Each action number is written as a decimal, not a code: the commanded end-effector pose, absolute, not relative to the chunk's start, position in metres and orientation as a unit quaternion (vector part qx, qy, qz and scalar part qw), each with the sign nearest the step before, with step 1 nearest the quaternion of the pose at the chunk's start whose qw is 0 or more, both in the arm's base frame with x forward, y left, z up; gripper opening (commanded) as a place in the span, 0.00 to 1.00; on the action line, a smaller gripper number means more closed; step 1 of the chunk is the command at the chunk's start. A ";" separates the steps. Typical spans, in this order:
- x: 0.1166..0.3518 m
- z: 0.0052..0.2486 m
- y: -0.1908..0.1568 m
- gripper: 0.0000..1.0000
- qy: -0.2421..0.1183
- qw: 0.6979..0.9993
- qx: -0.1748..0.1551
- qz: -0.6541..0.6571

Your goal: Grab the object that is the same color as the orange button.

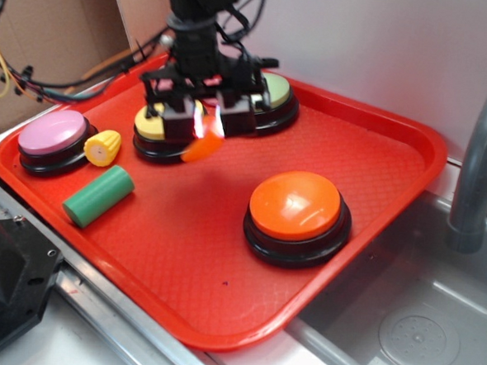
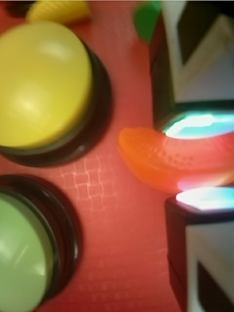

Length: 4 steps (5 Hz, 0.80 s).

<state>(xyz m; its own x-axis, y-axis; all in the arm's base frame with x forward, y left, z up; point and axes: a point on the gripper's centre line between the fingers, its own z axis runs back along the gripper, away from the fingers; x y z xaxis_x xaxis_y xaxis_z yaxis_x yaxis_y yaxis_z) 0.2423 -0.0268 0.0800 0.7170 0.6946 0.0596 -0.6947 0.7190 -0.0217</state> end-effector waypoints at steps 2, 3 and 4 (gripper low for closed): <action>0.221 0.172 0.014 0.00 -0.032 0.996 0.005 0.081; 0.205 0.186 0.027 0.00 -0.052 0.997 -0.007 0.054; 0.199 0.189 0.035 0.00 -0.066 0.995 -0.009 0.076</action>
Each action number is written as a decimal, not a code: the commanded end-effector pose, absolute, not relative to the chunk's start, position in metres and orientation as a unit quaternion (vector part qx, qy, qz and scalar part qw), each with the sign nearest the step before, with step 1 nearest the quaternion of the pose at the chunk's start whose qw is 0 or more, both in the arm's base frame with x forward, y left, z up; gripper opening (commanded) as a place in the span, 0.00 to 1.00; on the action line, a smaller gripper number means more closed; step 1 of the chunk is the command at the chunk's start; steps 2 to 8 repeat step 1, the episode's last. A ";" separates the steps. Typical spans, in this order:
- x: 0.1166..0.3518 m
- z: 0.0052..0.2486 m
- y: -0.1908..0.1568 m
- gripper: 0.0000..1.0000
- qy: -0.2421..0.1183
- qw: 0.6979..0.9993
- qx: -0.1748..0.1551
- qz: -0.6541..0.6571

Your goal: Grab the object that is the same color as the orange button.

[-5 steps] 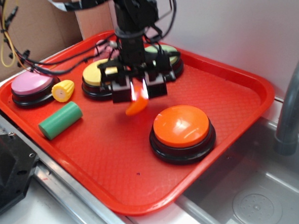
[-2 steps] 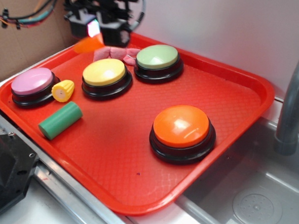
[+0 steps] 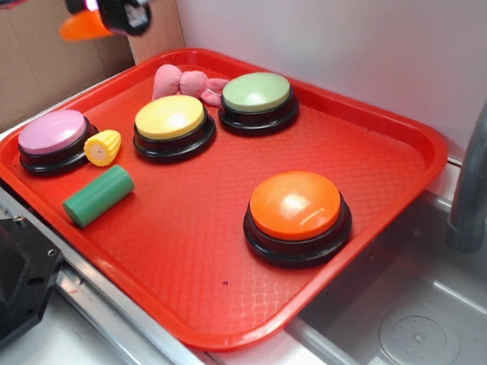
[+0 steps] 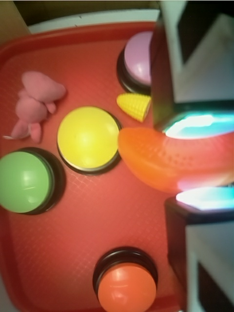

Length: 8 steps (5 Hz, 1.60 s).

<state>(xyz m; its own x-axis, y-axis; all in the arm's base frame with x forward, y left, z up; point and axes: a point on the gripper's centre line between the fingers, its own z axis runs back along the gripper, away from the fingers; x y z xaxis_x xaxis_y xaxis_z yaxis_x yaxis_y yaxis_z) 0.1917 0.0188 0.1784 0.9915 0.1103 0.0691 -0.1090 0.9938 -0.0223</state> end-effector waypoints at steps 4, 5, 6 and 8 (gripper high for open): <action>0.200 0.183 0.035 0.00 -0.057 0.994 -0.011 0.092; 0.200 0.183 0.035 0.00 -0.057 0.994 -0.011 0.092; 0.200 0.183 0.035 0.00 -0.057 0.994 -0.011 0.092; 0.200 0.183 0.035 0.00 -0.057 0.994 -0.011 0.092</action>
